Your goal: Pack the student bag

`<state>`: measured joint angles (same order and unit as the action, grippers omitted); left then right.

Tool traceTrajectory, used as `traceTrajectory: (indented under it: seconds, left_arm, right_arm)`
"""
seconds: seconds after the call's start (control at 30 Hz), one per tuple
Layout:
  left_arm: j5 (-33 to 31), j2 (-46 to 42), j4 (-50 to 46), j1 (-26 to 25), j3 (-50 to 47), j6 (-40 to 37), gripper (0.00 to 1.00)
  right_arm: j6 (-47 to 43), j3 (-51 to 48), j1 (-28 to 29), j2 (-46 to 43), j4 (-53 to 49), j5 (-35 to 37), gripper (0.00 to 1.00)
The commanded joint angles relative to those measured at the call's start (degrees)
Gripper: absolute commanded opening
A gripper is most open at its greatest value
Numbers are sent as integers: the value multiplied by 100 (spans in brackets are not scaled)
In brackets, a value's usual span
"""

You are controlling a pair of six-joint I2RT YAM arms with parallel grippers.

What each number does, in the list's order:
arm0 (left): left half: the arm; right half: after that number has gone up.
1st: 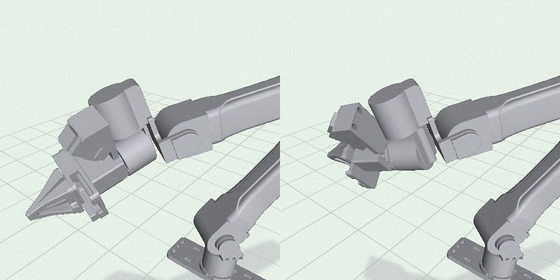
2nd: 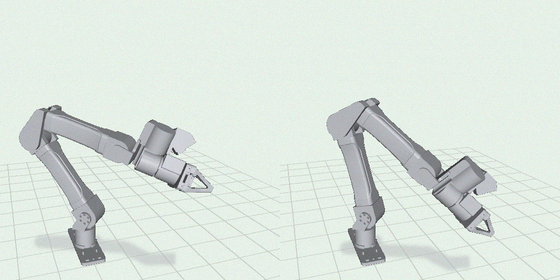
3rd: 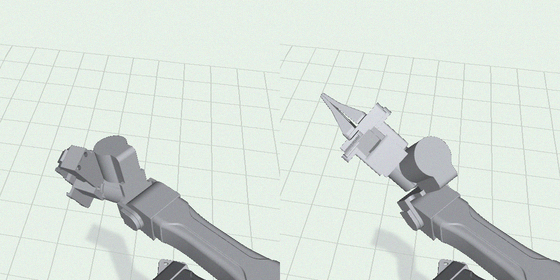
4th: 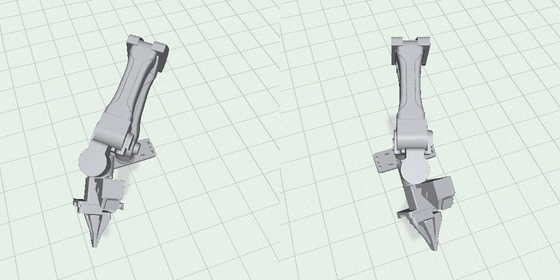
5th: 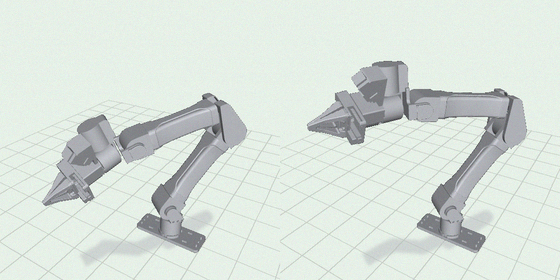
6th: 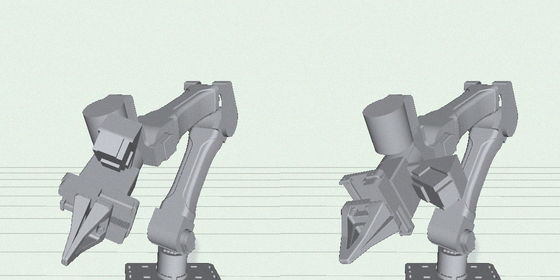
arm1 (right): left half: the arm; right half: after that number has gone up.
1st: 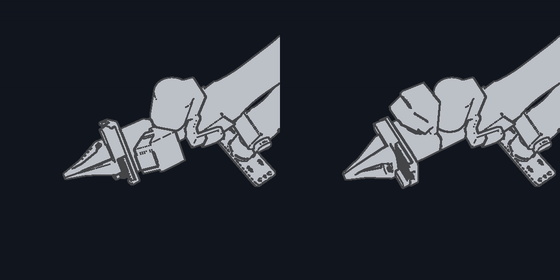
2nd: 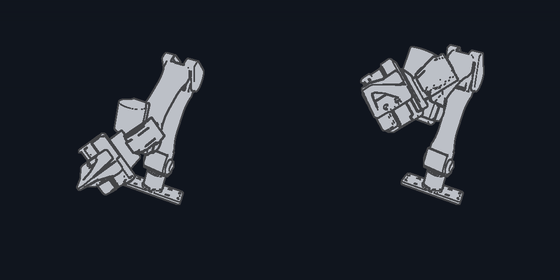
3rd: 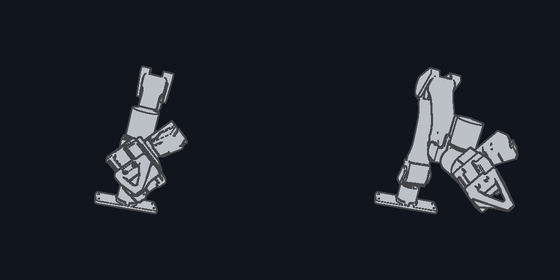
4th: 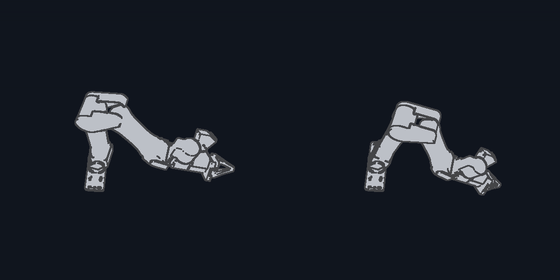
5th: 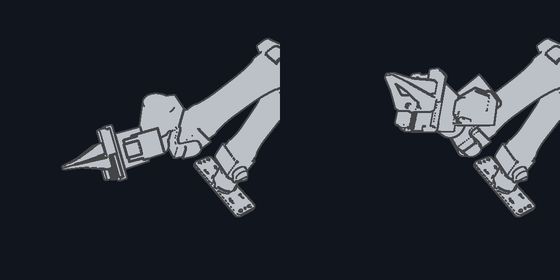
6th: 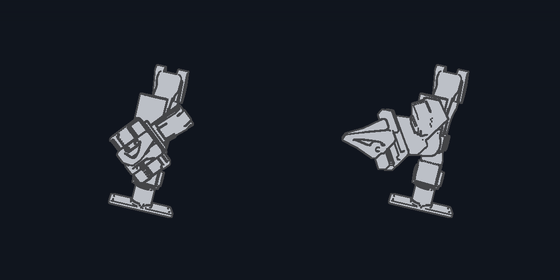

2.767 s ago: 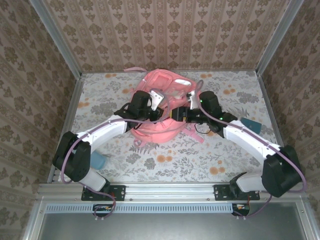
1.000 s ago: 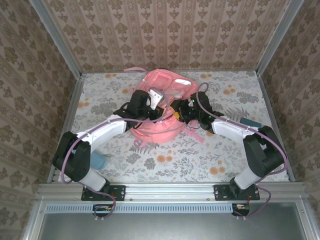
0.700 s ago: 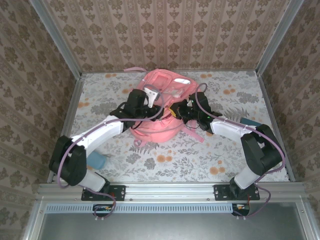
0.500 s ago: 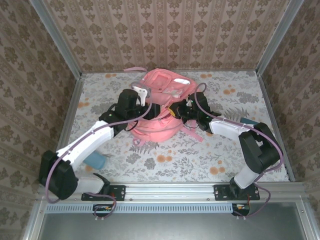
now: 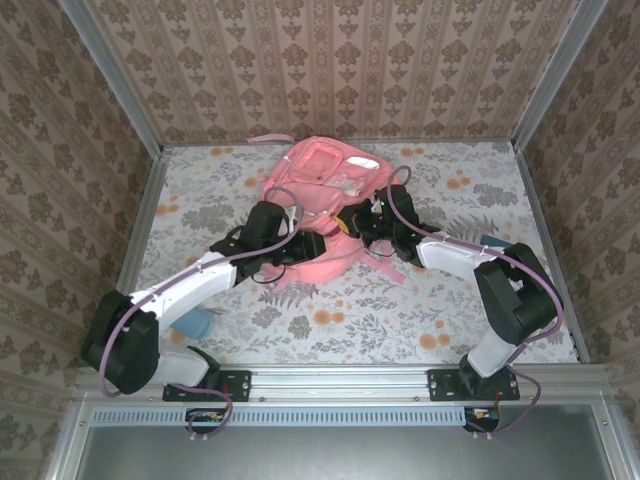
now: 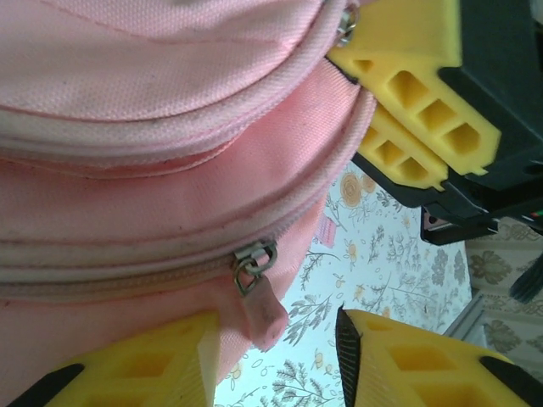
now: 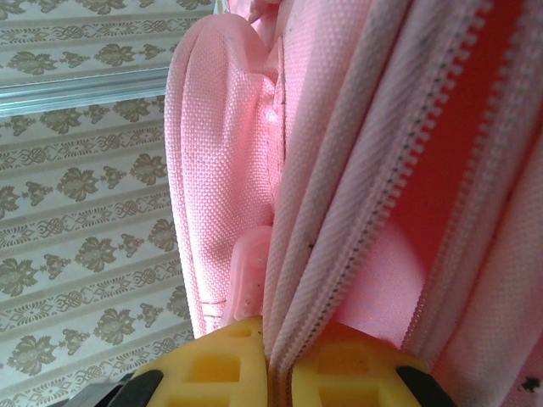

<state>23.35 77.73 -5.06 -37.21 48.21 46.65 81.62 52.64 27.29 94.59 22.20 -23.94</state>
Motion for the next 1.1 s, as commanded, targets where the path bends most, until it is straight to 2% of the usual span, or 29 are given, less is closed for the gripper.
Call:
traceTrajectory:
  seconds: [0.0,0.2,0.5,0.77,0.87,0.93,1.03,1.07]
  left_arm:
    - [224,171,373,-10,38,330,40]
    - [137,372,572,-5,-7,441,30]
    - [-311,197,256,37,-76,17,0]
    - [-1216,55,-33,242,-350,-618,0]
    - [-1136,107,367,251,-365,-811,0]
    - [-797,134,839,163,-341,-927,0]
    - [-458,213,1149,-112,-139,-1204,0]
    - [-411,243,1144,-200,-56,-1293,0]
  right_arm:
    - [-11,115,66,-34,505,-129,7]
    - [-13,60,75,-78,507,-137,6]
    - [-226,-176,-103,-345,207,126,3]
    - [-636,-460,-560,-724,-159,285,0]
    - [-731,-523,-672,-772,-221,328,2]
    - [-763,-468,-635,-738,-187,165,11]
    - [-693,-456,-427,-759,-260,155,40]
    - [-668,-468,-359,-774,-304,190,47]
